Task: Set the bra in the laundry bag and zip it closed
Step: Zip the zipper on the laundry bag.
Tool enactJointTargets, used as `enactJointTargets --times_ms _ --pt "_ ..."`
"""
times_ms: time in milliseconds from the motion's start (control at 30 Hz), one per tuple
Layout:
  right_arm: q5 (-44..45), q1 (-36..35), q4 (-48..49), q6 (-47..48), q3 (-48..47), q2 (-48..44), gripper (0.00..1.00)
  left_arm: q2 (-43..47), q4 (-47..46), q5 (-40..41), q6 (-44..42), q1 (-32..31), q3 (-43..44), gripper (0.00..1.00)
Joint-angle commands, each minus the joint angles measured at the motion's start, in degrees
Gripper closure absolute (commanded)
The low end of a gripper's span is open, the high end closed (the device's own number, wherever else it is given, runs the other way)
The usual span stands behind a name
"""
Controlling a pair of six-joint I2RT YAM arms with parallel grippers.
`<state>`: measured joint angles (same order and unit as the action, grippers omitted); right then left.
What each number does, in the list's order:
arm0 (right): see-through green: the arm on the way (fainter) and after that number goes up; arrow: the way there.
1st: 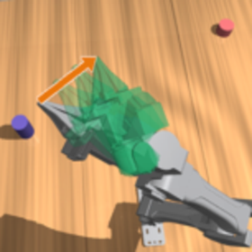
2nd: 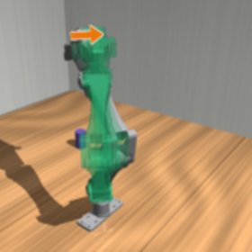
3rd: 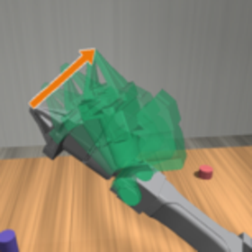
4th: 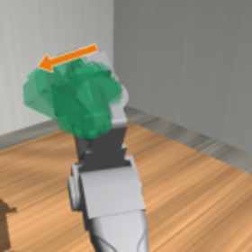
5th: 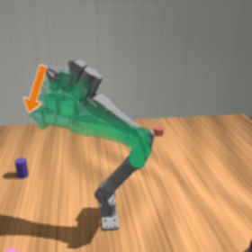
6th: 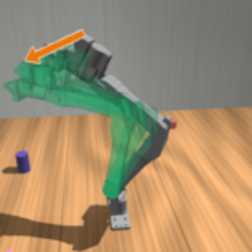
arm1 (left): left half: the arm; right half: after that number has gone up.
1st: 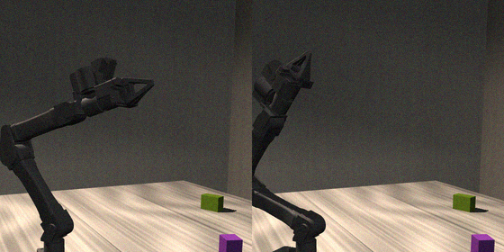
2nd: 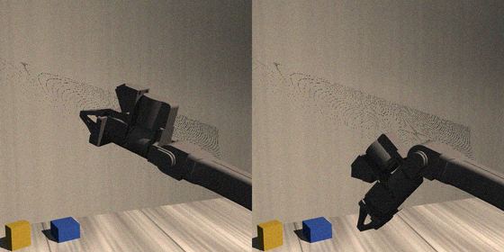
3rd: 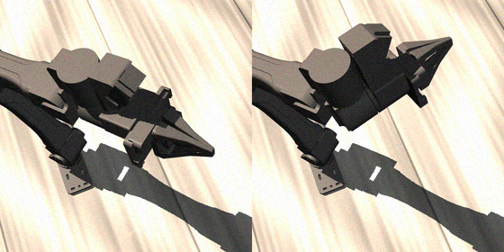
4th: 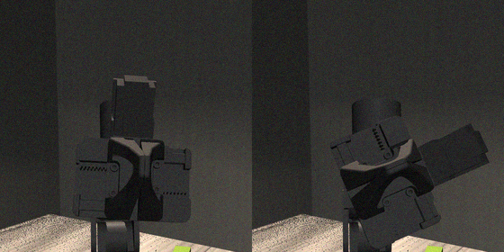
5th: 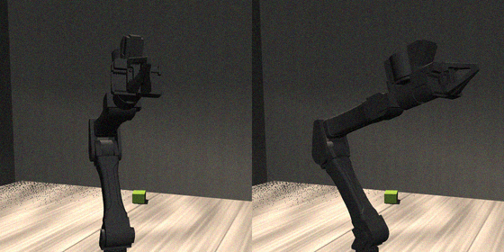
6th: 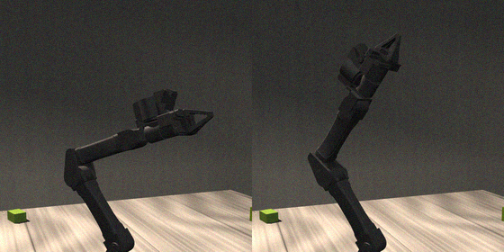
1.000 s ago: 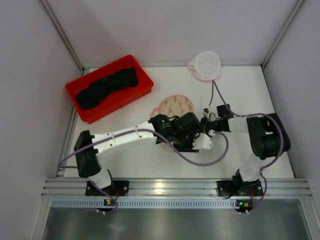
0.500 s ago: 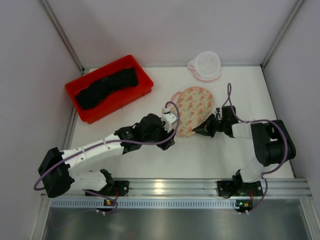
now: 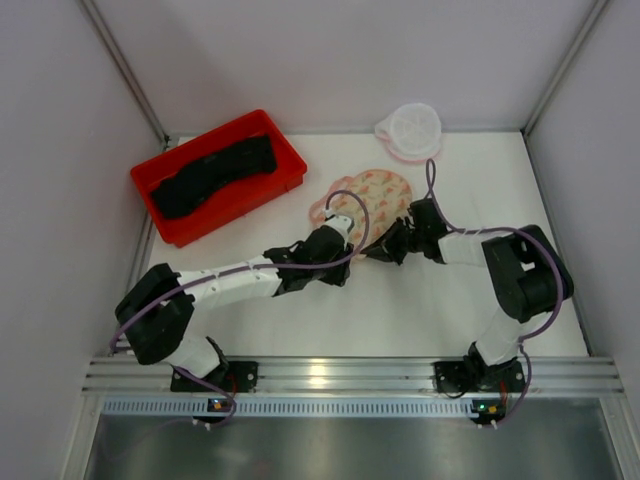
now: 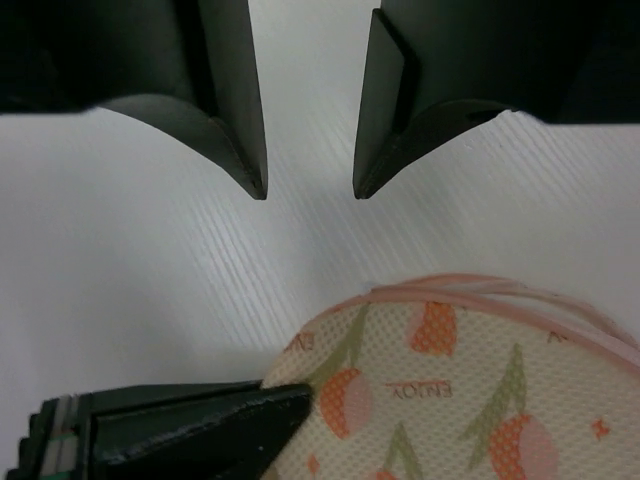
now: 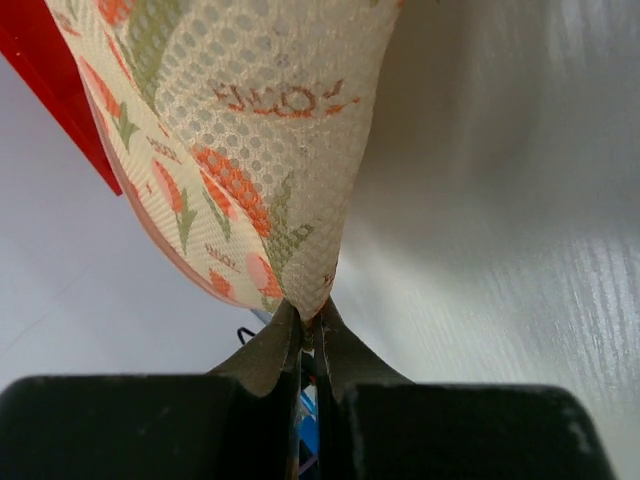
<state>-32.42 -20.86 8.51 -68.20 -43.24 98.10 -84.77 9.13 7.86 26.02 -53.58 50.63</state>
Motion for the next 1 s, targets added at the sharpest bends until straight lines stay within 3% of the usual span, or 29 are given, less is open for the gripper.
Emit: enactJointTargets --times_ms 0,200,467,967 --pt "1.3 -1.5 -2.0 -3.0 -1.7 -0.5 1.0 -1.2 -0.9 4.1 2.8 2.7 1.8 0.57" --pt "2.0 -1.9 -3.9 -3.7 -2.0 -1.2 1.0 -0.7 -6.3 6.4 0.9 3.9 0.6 0.61" --pt "3.9 -3.0 -6.4 -5.3 -4.8 -0.2 1.0 0.3 -1.7 3.0 3.9 3.6 -0.1 0.63" --pt "3.5 -5.6 -6.0 -9.8 -7.2 3.2 1.0 -9.6 -0.1 9.0 6.7 1.6 5.2 0.6"
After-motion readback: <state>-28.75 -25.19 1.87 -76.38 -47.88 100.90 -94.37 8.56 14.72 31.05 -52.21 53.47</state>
